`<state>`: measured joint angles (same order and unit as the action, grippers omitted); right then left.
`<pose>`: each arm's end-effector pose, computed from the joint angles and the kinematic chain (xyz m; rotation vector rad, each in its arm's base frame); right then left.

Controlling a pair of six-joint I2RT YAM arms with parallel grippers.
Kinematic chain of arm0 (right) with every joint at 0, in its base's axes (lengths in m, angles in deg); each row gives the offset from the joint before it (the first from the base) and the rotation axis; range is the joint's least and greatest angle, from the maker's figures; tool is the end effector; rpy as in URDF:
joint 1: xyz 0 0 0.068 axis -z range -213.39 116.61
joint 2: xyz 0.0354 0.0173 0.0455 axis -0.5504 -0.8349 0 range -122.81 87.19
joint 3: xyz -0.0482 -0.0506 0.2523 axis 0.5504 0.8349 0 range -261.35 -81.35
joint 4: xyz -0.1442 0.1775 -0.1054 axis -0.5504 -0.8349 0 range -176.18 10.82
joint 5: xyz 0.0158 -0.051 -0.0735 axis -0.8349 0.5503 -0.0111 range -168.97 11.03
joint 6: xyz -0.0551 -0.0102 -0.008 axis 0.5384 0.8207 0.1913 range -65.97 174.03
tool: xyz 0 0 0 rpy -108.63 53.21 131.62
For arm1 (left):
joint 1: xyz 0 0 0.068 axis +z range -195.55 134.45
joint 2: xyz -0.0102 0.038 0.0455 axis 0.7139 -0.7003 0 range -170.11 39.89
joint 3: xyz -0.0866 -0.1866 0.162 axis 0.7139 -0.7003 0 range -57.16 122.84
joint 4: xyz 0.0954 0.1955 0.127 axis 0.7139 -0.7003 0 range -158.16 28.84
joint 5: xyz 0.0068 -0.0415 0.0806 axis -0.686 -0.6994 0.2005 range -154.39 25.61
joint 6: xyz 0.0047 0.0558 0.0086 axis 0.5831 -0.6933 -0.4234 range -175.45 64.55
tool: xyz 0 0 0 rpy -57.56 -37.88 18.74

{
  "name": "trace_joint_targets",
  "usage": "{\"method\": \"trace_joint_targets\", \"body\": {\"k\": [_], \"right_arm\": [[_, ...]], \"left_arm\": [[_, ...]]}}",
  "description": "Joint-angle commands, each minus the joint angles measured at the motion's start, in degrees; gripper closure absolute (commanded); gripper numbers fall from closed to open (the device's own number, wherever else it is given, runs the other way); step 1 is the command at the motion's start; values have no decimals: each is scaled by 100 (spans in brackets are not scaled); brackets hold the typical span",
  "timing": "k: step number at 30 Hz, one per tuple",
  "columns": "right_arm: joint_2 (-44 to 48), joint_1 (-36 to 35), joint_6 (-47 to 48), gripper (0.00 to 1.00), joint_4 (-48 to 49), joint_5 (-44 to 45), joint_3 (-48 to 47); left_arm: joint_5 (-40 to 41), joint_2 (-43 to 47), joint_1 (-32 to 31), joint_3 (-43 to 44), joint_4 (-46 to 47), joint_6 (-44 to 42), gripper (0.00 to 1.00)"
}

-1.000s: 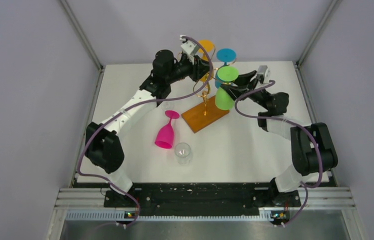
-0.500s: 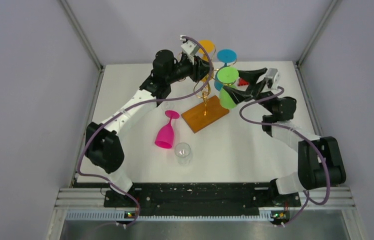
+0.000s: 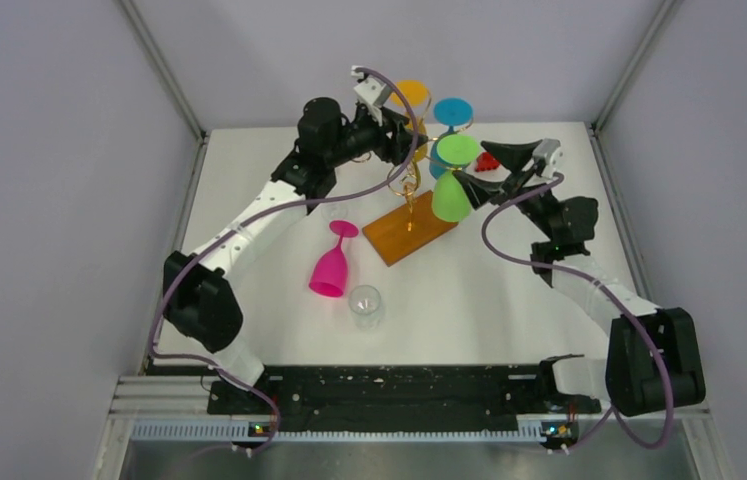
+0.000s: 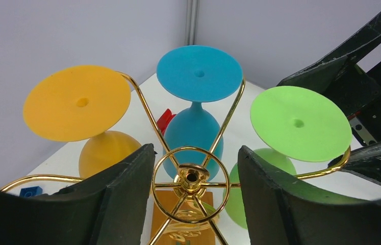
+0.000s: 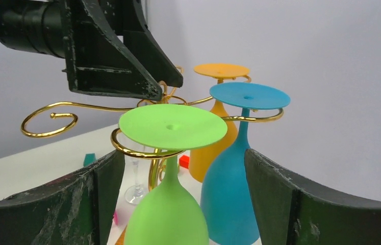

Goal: Place the wine glass upside down on the wine glass rack
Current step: Adjust the wine glass in the wine rack.

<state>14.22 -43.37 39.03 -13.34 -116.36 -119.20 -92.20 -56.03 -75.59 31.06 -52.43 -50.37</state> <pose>0.2550 0.0693 0.3229 -0.5592 1.0420 0.7218 0.3333 -0.2141 0.3948 0.7258 1.4482 -0.8532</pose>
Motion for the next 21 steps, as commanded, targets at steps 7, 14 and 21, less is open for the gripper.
{"method": "trace_joint_targets", "body": {"k": [7,14,21], "right_arm": [[735,11,347,14,-384,883,417],[1216,10,112,13,-314,1253,725],[2052,5,-224,13,-991,1635,941]], "left_arm": [[211,880,26,-68,145,104,33],[513,1555,29,-354,288,308,33],[1468,2624,32,-1545,224,491,34]]}}
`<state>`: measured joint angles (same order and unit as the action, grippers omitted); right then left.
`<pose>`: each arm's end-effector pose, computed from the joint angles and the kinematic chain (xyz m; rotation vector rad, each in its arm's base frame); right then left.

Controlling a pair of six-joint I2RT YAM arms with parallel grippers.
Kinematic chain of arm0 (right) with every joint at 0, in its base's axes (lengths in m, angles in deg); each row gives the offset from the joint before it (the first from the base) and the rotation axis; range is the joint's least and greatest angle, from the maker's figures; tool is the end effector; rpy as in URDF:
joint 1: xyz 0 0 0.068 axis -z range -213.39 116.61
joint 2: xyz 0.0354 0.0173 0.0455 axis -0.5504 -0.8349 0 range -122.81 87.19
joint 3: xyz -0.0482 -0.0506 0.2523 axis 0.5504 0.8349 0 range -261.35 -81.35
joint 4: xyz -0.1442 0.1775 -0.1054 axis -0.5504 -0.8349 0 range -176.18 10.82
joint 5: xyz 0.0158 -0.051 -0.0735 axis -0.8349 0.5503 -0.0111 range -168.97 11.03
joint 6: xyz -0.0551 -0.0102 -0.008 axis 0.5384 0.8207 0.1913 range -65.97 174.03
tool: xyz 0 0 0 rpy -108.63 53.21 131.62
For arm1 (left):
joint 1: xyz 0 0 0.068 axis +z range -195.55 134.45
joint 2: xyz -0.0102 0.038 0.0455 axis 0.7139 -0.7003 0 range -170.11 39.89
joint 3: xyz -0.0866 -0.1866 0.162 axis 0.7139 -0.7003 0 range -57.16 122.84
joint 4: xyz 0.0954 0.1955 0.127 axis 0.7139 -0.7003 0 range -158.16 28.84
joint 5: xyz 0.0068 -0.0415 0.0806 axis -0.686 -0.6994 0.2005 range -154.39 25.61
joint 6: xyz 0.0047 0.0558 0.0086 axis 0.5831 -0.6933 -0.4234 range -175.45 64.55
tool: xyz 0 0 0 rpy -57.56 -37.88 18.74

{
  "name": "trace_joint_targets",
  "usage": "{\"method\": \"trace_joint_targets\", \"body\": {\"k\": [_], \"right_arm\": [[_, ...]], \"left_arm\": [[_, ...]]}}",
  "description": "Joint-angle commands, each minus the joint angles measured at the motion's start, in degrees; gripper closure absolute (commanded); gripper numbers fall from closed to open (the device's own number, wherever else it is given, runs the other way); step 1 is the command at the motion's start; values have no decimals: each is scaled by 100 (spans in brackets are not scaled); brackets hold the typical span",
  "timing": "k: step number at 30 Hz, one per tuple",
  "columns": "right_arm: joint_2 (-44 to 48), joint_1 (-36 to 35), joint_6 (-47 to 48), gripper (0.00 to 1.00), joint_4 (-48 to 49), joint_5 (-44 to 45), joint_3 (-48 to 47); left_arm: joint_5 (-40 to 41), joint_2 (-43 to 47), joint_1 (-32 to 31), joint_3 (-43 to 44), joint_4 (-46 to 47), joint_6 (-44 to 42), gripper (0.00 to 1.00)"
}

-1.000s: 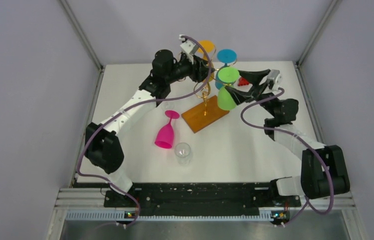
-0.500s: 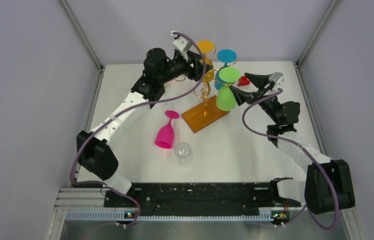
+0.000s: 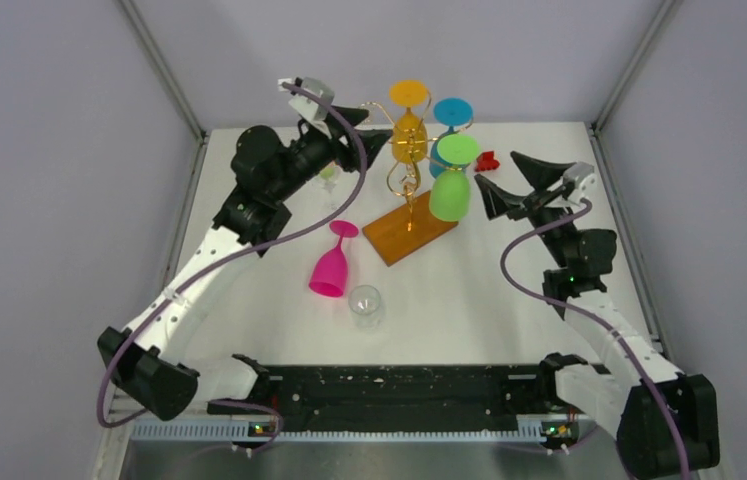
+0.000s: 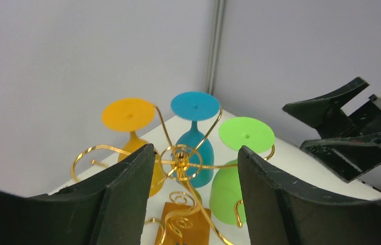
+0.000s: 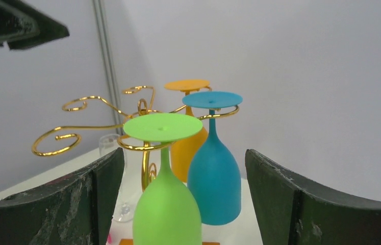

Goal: Place the wine glass upside down on the wine glass rack
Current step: Adjust the wine glass in the wine rack, then pick up the wine glass at the center of the board.

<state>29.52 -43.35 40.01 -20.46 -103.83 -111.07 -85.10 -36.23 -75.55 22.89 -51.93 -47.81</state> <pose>0.2086 0.0536 0.3261 -0.3633 1.0457 0.5995 0.2507 -0.1609 0.4600 0.5731 1.2784 -0.7913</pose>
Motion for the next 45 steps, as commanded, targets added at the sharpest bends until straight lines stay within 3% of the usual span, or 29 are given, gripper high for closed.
{"method": "trace_joint_targets", "body": {"k": [1,7,13,17,21,29,34,45], "right_arm": [[650,6,-471,13,-419,556,186],[1370,5,-969,14,-1143,648,597],[1951,-40,-1028,15,-1794,730,1080],[2085,-45,-840,15,-2250,806,1164],[2076,-47,-767,15,-2564,768,1086],[2176,-48,-775,15,-2748,857,1252],[2238,-44,-767,15,-2840,875,1239],[2290,-50,-646,15,-2886,861,1253]], "left_arm": [[987,866,21,-1092,254,344,35],[1711,2575,21,-2898,22,995,36],[2322,3562,20,-3455,-1447,1254,37],[2495,3362,26,-3428,-2356,1541,35],[1786,2900,25,-3296,-3071,1978,34],[677,2846,-125,-3834,-3238,2451,35],[767,2728,-583,-3782,-3419,2396,35],[1965,2073,-1259,-3611,-3974,2230,36]]}}
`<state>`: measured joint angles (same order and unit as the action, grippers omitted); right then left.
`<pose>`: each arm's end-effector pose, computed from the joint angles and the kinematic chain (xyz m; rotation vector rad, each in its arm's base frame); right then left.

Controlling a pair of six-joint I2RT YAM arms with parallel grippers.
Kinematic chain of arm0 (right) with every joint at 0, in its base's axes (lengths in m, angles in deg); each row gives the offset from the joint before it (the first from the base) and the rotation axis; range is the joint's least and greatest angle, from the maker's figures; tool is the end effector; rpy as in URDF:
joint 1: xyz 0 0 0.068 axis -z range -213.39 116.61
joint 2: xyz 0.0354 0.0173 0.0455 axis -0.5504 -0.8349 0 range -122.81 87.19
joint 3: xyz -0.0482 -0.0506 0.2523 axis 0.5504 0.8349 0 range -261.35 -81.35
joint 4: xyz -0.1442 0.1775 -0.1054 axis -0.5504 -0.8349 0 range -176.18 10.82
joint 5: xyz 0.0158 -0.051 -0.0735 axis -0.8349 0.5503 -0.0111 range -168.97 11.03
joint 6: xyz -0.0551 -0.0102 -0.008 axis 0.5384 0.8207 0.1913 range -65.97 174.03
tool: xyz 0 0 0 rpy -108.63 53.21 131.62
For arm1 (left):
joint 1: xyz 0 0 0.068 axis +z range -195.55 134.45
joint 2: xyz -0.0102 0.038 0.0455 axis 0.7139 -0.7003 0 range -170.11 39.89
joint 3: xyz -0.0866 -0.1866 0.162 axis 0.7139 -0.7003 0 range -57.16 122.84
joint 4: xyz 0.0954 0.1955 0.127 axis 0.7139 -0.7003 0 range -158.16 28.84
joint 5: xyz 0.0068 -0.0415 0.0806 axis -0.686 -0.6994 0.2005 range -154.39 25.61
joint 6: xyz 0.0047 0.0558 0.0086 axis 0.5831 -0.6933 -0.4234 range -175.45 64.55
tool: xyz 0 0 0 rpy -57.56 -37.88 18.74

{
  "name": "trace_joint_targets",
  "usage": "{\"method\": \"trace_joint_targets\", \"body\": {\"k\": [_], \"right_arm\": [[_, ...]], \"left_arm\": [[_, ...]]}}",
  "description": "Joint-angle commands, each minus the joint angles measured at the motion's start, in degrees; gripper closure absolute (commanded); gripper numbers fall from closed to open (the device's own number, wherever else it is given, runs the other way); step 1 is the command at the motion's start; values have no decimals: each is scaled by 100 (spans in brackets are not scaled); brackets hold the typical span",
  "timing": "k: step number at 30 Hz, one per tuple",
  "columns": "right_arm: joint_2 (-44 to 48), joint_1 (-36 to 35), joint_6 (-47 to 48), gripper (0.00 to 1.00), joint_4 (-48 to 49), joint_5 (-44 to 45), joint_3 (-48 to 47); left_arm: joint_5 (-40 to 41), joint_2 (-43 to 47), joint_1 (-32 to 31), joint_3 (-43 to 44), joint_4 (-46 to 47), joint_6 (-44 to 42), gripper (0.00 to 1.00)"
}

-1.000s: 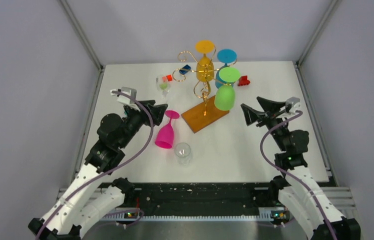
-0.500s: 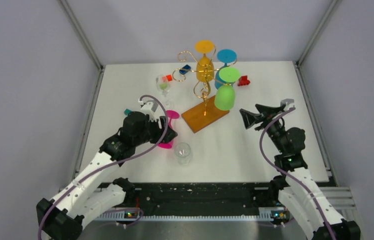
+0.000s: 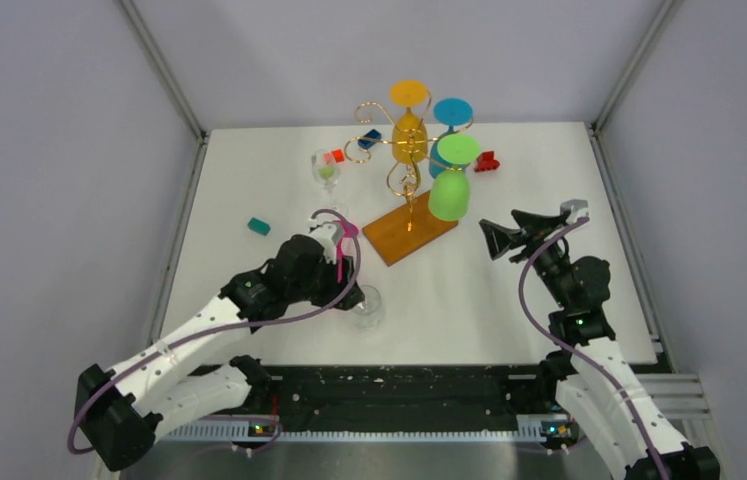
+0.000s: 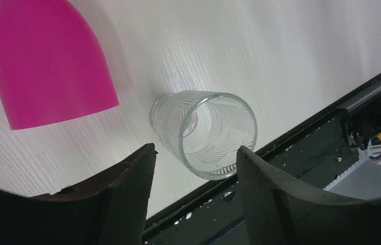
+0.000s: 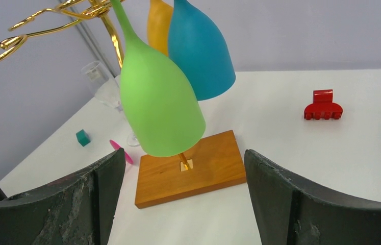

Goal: Place the wine glass upside down on the wine glass rack
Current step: Pick up the wine glass at the center of the board.

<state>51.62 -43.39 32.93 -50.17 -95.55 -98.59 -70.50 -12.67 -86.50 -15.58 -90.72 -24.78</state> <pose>0.1616 0.0400 0.2642 -0.1096 1.4192 0.6499 0.1441 -0.1306 0.2546 0.2730 2.3803 -0.7490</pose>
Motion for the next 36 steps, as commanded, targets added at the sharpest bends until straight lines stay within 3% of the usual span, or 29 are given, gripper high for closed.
{"method": "trace_joint_targets", "body": {"k": [1,17,25,30,36], "right_arm": [[85,-42,65,15,80,31,9],[234,-41,415,15,-201,129,-36],[211,-42,448,16,-234,95,-103],[216,-43,469,16,-300,76,-163],[330,-37,383,16,-346,-52,-258]], "left_arm": [[551,-376,-201,277,-94,-79,36],[1246,-1698,-663,1098,-581,-531,67],[1352,-1587,-722,1030,-630,-495,92],[1258,-1615,-729,984,-635,-524,100],[992,-1269,-732,923,-406,-704,100]]}}
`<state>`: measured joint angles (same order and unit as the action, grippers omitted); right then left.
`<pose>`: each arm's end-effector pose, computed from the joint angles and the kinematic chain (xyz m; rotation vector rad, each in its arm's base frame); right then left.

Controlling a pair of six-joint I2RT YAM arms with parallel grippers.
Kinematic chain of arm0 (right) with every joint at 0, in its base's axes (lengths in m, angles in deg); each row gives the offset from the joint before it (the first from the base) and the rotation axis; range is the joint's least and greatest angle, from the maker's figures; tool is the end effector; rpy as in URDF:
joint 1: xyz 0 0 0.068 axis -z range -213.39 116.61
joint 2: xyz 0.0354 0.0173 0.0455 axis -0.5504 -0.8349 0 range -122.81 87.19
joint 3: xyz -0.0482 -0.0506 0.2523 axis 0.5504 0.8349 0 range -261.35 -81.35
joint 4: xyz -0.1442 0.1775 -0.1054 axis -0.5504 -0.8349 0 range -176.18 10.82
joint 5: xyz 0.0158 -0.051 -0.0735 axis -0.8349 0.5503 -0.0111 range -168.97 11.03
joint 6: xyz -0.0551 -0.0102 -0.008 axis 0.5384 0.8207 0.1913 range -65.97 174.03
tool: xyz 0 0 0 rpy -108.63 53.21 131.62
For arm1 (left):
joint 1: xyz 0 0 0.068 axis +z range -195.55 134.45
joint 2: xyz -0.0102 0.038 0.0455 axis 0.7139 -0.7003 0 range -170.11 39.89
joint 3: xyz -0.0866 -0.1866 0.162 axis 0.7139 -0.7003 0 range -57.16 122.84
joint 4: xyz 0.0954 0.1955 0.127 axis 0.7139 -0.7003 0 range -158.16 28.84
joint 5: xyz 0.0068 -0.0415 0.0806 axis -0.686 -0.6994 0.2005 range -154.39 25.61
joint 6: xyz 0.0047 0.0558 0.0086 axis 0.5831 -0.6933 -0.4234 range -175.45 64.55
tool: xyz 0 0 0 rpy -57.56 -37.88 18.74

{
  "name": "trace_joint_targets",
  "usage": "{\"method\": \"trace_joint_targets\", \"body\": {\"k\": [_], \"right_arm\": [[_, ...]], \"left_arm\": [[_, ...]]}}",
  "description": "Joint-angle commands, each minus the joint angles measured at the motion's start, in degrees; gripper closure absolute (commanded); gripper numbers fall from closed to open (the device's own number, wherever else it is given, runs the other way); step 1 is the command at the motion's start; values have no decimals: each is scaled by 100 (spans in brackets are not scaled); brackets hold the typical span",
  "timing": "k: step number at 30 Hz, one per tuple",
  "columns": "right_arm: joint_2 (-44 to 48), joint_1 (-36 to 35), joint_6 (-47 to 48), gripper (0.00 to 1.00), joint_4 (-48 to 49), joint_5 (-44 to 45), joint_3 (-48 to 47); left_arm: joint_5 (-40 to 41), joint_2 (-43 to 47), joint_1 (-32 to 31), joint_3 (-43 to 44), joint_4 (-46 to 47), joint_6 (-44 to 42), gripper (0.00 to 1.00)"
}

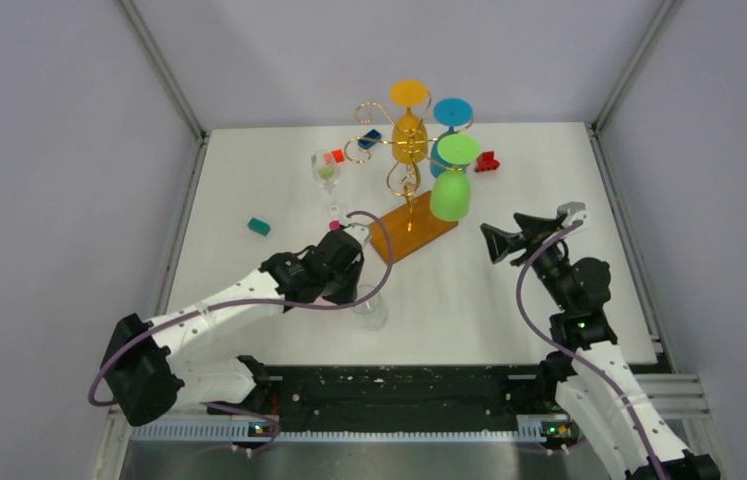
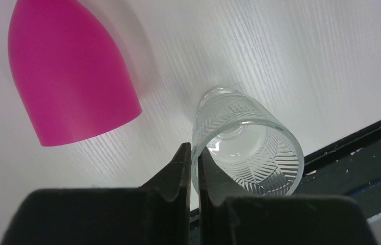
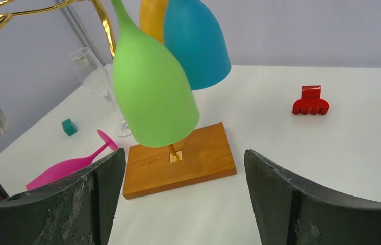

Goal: Place the wine glass upside down on the wine glass rack
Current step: Pick up the wine glass at the center of the board, then turn the wine glass upside down at the wine rack.

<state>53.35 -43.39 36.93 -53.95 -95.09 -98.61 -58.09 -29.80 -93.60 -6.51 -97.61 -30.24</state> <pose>0.1586 0.0392 0.2615 -0.1469 1.4448 0.5877 0.1623 -0.1741 0.2372 0.4658 2.5288 -0.3628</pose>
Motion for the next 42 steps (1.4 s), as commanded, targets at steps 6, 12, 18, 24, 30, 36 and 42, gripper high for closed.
{"method": "trace_joint_targets", "body": {"k": [6,12,18,24,30,36,42], "right_arm": [[578,-42,-550,16,-193,-418,-461],[343,-45,-1070,18,-1939,-856,-1681],[-494,-55,-1391,25,-2953,-2324,-2800],[-907,-1602,-1137,22,-3710,-871,-3463],[-1299,-2577,-1605,25,-3698,345,-3341],[-1408,-2655,-2011,33,-2994,126,-2822],[-1547,-2712,-2051,38,-2721,41,-2736]], "left_arm": [[-1173,1963,-23,-562,1644,-586,100],[-901,3318,-24,-1071,2874,-953,100],[-53,3528,-26,-892,3359,-1157,100],[-89,3072,-28,-479,3516,-1200,100],[-244,3043,-34,-450,3848,-1238,100],[-476,3018,-39,-407,4109,-1239,100],[-597,2949,-38,-385,4191,-1220,100]]}}
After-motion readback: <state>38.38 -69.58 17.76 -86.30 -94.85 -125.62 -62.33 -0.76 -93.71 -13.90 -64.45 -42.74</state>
